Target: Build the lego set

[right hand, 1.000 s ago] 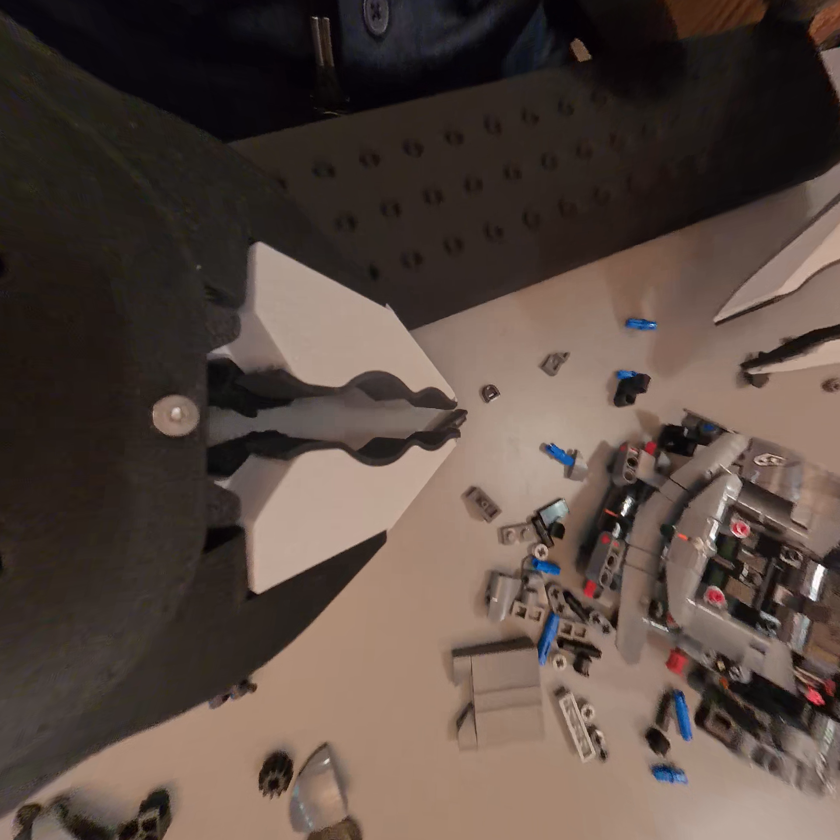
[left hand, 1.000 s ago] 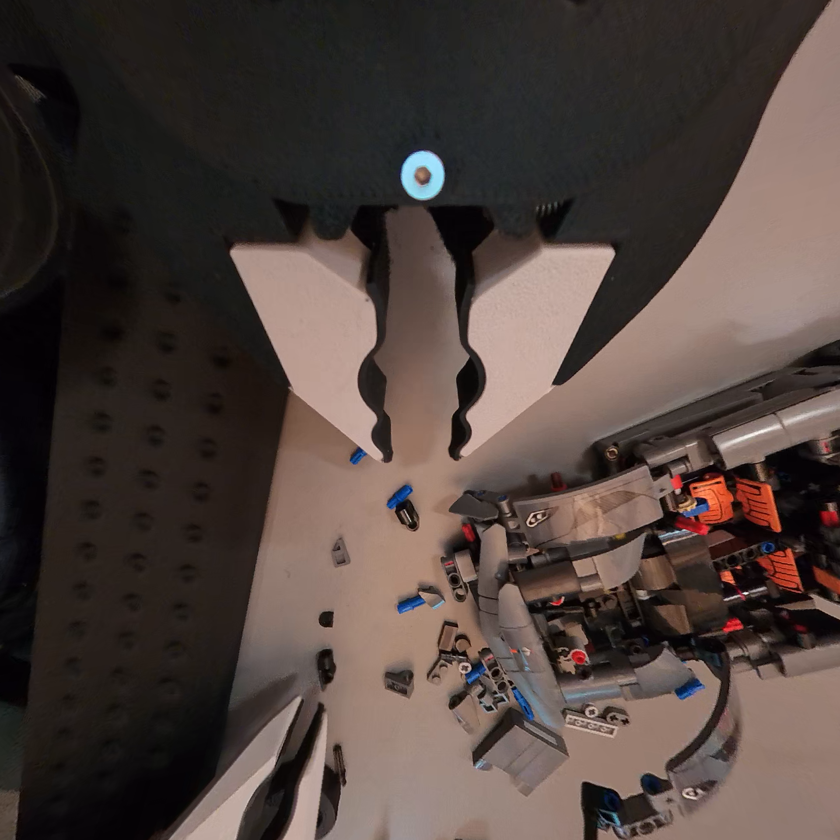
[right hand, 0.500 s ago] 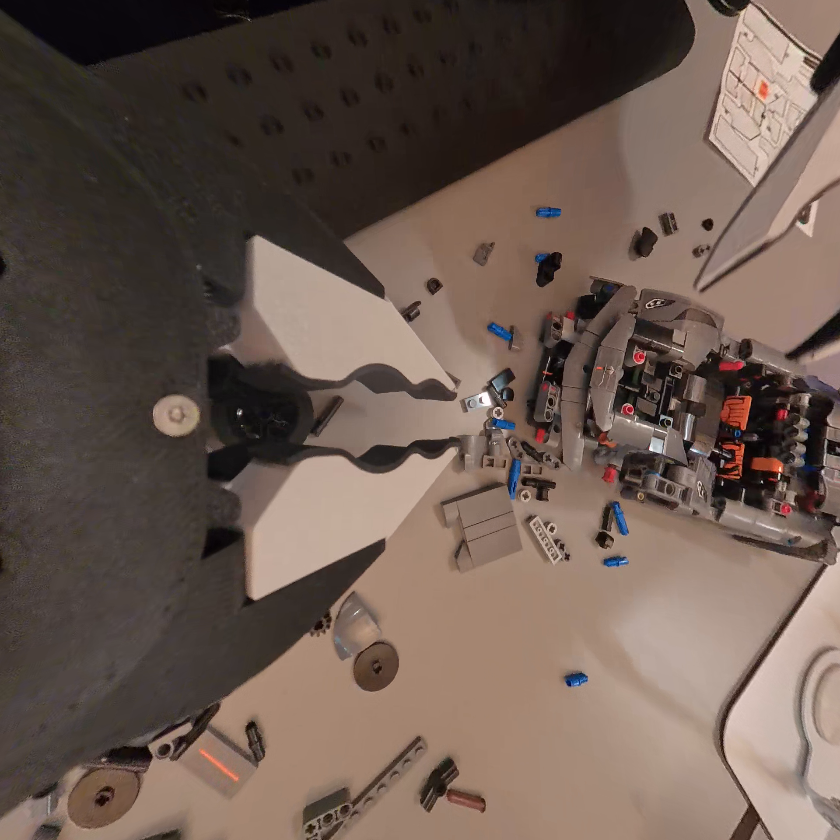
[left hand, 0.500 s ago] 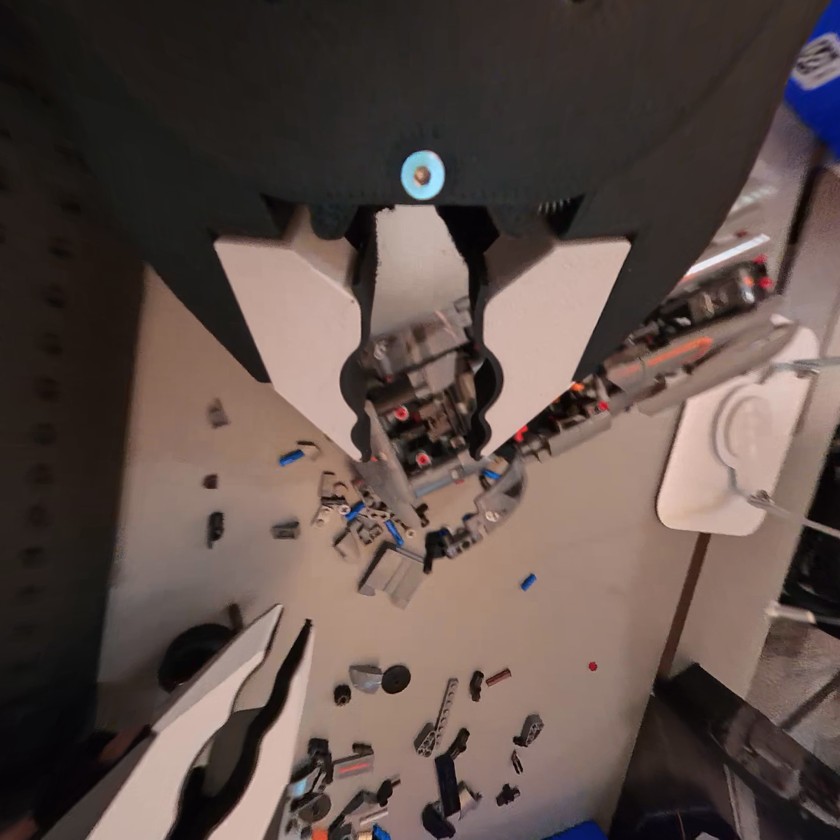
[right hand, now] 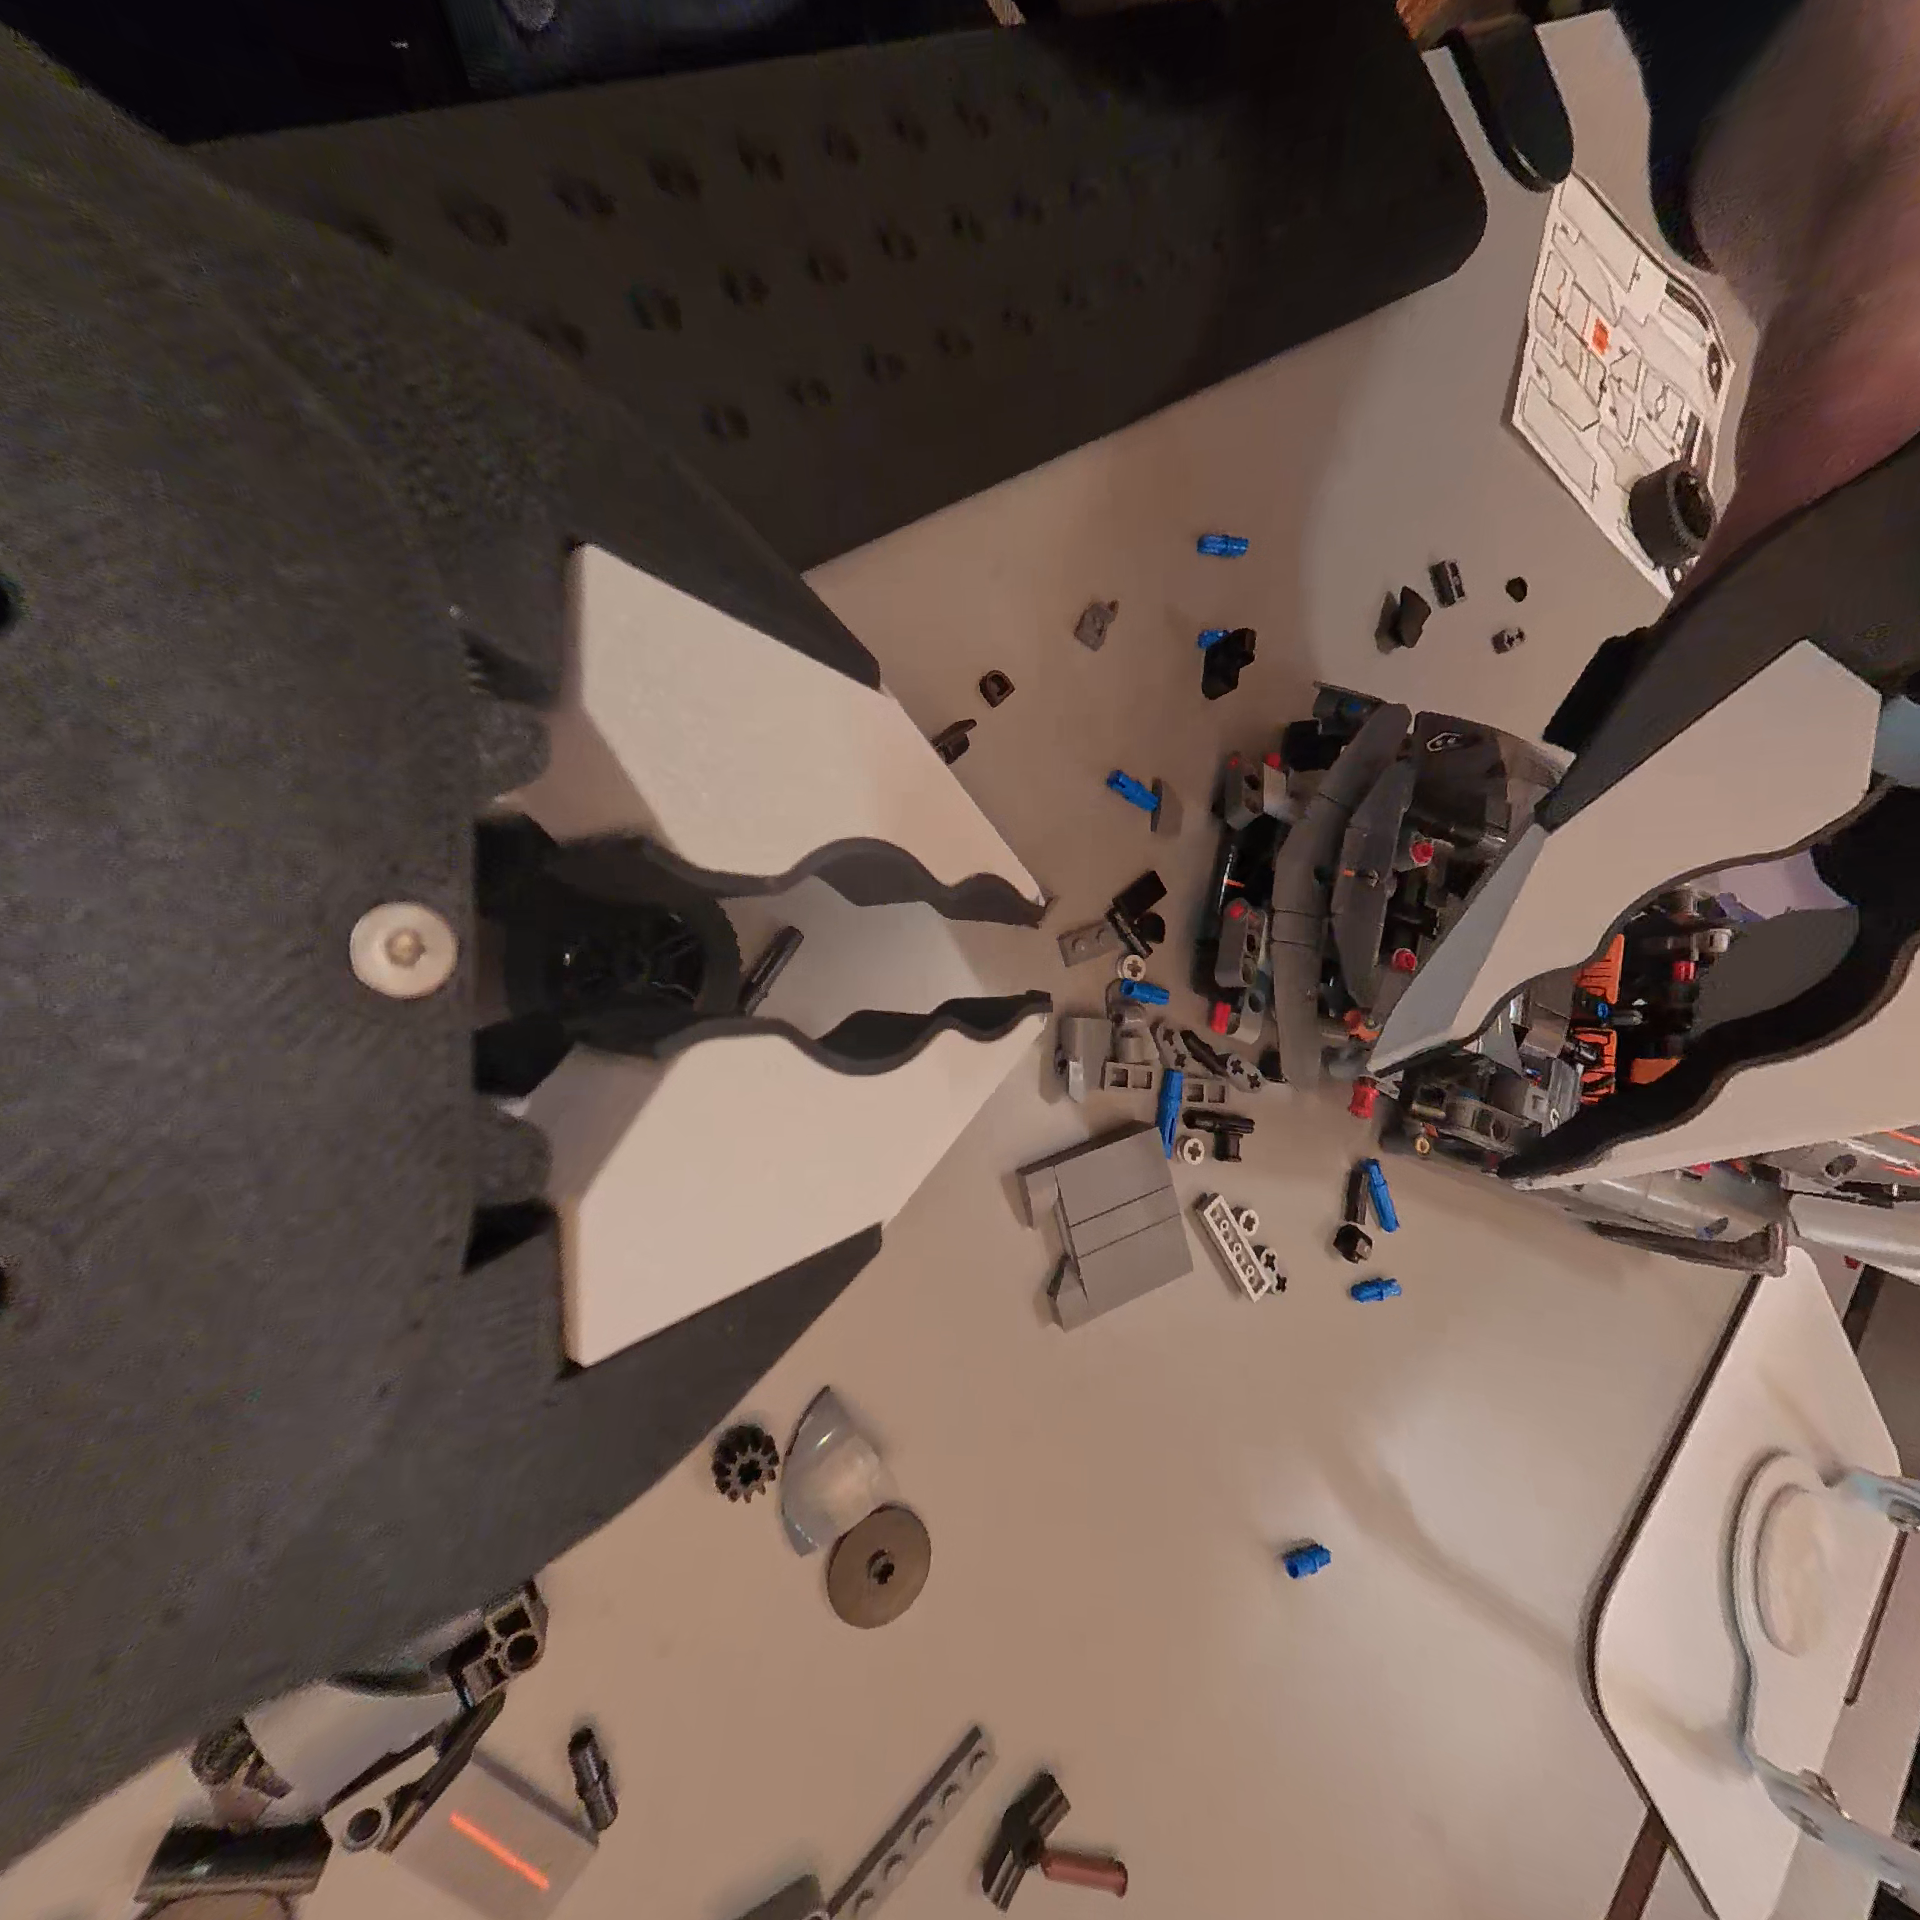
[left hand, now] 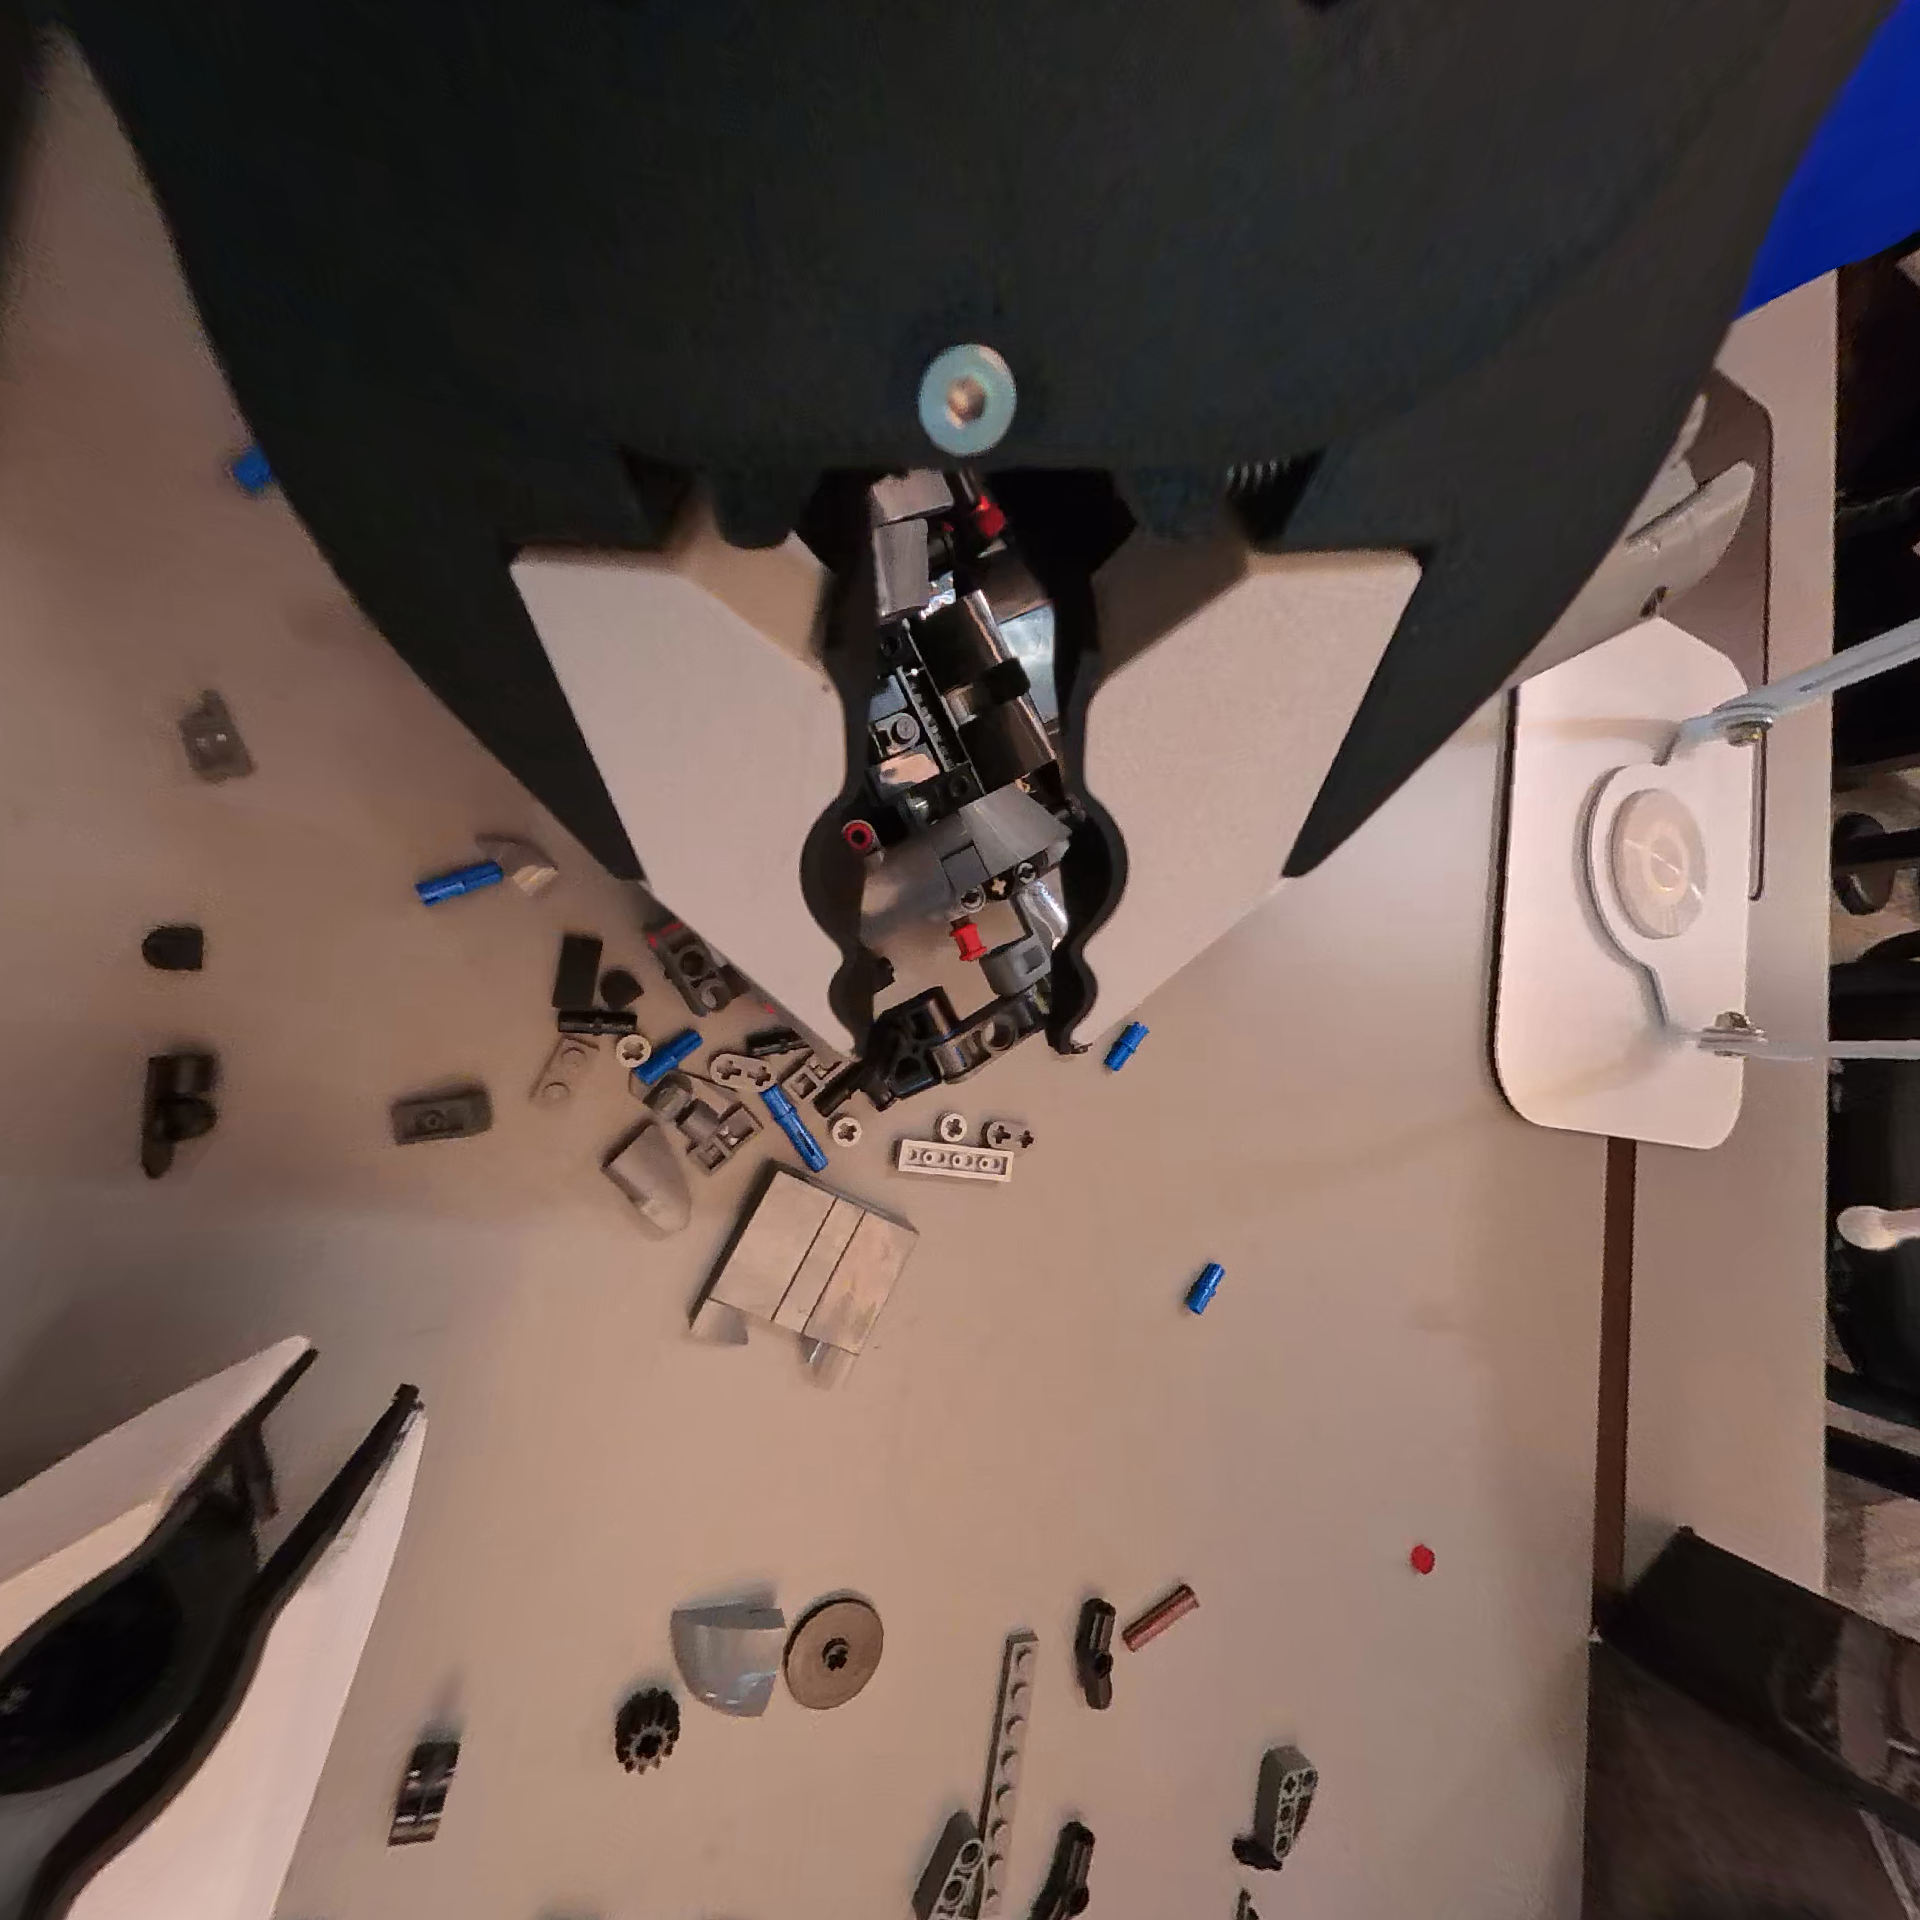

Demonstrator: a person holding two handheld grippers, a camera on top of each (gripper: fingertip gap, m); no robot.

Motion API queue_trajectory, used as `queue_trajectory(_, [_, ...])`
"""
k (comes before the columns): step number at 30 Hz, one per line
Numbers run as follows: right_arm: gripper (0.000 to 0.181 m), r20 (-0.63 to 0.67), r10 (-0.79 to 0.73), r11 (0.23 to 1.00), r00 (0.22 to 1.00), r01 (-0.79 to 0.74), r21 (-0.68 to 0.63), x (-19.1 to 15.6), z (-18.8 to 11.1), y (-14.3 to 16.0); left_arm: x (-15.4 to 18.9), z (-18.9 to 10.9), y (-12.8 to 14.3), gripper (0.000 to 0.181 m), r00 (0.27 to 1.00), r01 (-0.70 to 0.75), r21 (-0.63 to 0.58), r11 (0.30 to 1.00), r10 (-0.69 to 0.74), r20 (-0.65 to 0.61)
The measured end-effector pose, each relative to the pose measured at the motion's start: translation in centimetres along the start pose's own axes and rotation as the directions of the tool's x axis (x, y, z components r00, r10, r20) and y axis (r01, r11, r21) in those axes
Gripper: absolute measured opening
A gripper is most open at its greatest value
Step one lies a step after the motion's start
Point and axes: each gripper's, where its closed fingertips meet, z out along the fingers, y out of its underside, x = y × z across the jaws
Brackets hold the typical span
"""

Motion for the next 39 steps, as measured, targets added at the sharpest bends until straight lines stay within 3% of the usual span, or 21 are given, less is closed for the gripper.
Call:
queue_trajectory(7, [0.012, 0.010, -0.008, 1.000, 1.000, 0.008, 0.010, -0.2, -0.1, -0.1, -0.5, -0.5, 0.6, 0.030, 0.996, -0.047, -0.023, 0.999, 0.048, 0.070])
queue_trajectory(20, [0.012, 0.014, -0.018, 1.000, 1.000, 0.018, -0.006, -0.4, 0.1, 0.2, 0.4, -4.2, 4.8, 0.029, 0.989, -0.149, -0.022, 0.989, 0.150, 0.015])
queue_trajectory(31, [0.011, 0.030, -0.023, 1.000, 0.999, 0.023, 0.001, -0.6, 0.1, 0.2, 0.3, -6.3, 5.5, 0.048, 0.997, 0.079, 0.097, 0.992, -0.077, -0.031])
queue_trajectory(35, [0.010, 0.029, -0.024, 1.000, 0.999, 0.023, 0.009, -0.7, 0.0, 0.1, -0.1, -5.7, 6.2, 0.052, 0.979, 0.195, 0.102, 0.975, -0.188, -0.078])
queue_trajectory(39, [0.011, 0.008, 0.013, 0.999, 1.000, -0.013, 0.039, 0.1, -0.3, -0.3, -0.3, -5.3, 6.3, 0.051, 0.978, 0.204, 0.102, 0.974, -0.197, -0.074])
